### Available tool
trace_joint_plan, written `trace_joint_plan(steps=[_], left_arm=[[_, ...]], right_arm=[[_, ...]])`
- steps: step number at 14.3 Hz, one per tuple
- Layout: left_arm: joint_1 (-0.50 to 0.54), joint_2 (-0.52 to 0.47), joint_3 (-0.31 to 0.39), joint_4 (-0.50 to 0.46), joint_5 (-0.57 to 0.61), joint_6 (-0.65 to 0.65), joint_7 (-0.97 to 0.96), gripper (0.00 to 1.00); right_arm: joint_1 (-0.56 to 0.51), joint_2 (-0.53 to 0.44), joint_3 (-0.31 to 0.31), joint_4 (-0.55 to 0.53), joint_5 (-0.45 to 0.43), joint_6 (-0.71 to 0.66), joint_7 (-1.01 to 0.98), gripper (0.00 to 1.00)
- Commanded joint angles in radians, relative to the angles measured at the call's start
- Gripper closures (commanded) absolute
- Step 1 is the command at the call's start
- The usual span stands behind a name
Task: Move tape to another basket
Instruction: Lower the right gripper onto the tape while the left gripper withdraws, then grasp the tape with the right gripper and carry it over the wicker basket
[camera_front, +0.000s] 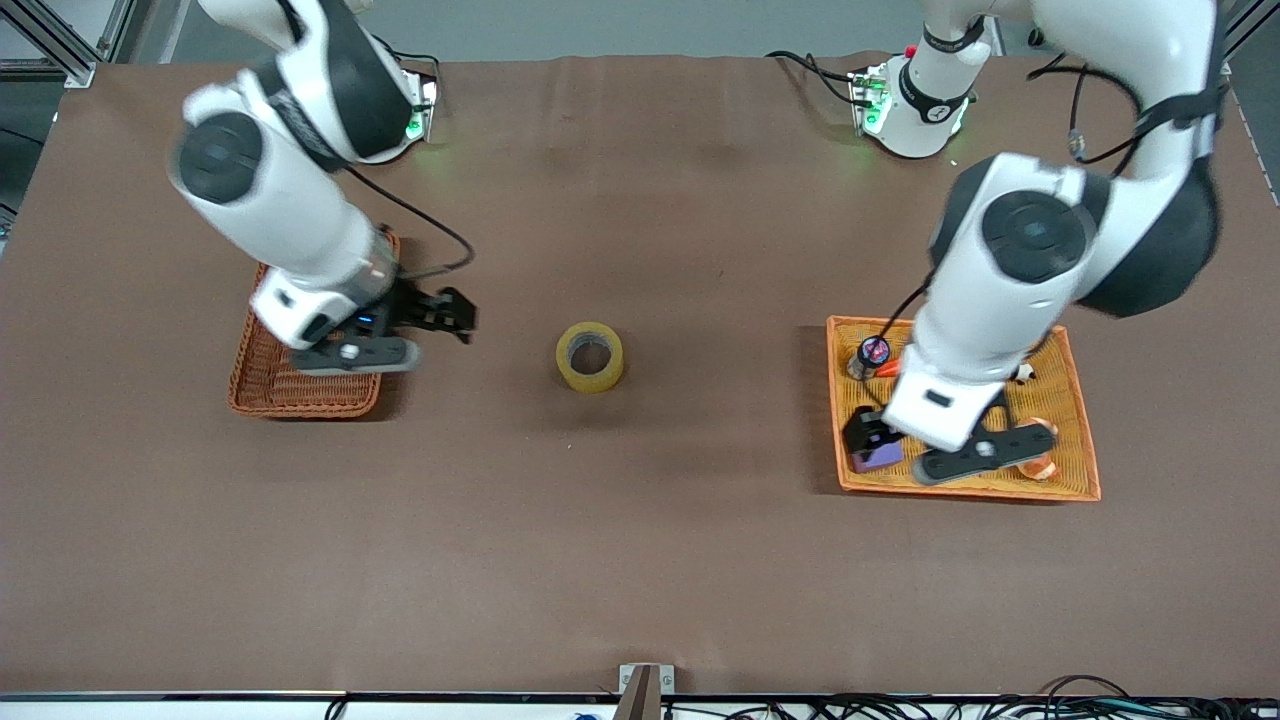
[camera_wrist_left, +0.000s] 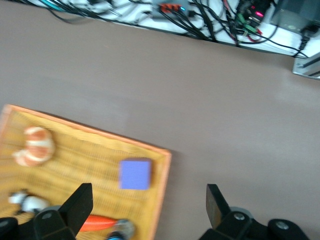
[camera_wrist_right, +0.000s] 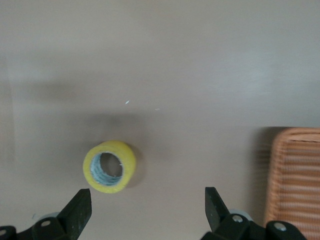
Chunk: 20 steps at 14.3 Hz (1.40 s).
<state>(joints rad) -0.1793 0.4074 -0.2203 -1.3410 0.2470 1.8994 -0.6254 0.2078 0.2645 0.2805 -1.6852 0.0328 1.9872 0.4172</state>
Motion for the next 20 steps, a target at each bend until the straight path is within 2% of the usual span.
trace_joint_plan(steps=[1, 5, 7, 9, 12, 16, 20], left_arm=[[0.061, -0.113, -0.017, -0.035, -0.014, -0.089, 0.11, 0.0], [0.087, -0.221, 0.004, -0.04, -0.084, -0.221, 0.274, 0.0], [0.08, -0.284, 0.083, -0.059, -0.159, -0.282, 0.341, 0.0], [0.081, -0.332, 0.128, -0.096, -0.202, -0.29, 0.426, 0.0], [0.084, -0.375, 0.185, -0.112, -0.206, -0.299, 0.518, 0.0], [0.081, -0.394, 0.193, -0.113, -0.216, -0.396, 0.509, 0.0], [0.074, -0.41, 0.191, -0.135, -0.216, -0.405, 0.533, 0.0]], right_arm=[[0.065, 0.108, -0.001, -0.02, -0.065, 0.105, 0.041, 0.0], [0.143, 0.238, -0.001, -0.065, -0.185, 0.258, 0.15, 0.0], [0.174, 0.295, -0.001, -0.073, -0.198, 0.291, 0.15, 0.0], [0.177, 0.303, -0.001, -0.12, -0.246, 0.333, 0.152, 0.0], [0.199, 0.303, -0.001, -0.192, -0.246, 0.42, 0.152, 0.0], [0.228, 0.324, -0.001, -0.194, -0.261, 0.43, 0.172, 0.0], [0.228, 0.34, -0.003, -0.194, -0.294, 0.449, 0.209, 0.05]])
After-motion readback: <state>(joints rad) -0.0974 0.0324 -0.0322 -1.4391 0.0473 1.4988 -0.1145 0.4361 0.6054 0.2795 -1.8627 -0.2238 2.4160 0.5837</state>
